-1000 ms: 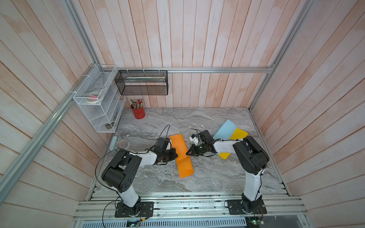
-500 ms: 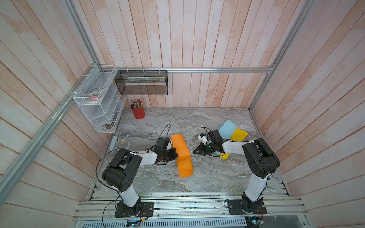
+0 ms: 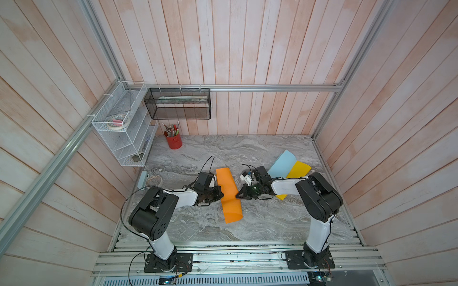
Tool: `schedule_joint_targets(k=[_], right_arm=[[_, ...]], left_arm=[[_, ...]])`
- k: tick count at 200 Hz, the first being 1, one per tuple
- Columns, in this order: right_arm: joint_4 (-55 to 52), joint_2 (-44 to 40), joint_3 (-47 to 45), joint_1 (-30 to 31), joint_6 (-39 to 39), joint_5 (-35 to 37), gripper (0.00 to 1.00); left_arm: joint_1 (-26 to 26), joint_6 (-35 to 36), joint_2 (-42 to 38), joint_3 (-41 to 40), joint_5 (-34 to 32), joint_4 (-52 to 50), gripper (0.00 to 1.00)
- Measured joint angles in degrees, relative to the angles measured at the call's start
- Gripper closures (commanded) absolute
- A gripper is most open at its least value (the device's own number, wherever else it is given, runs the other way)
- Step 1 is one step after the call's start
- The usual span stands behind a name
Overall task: Fold the rectangular paper in half along the long edge
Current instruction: Fold the paper at the center of the board.
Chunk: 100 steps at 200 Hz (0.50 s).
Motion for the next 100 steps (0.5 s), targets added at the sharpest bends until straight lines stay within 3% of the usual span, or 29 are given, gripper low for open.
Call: schedule_joint_targets(k=[53, 100], right_arm=[[-1.42, -7.04, -7.78, -5.97, -0.96, 0.74, 1.00], [-4.94, -8.02, -2.27, -0.81, -1.64, 2.32, 1.00]], left_arm=[[-0.20, 0.15, 0.15, 0.20, -0.04, -0.04, 1.00], [-0.20, 0.13, 0.20, 0.20, 0.00, 0.00, 1.00]])
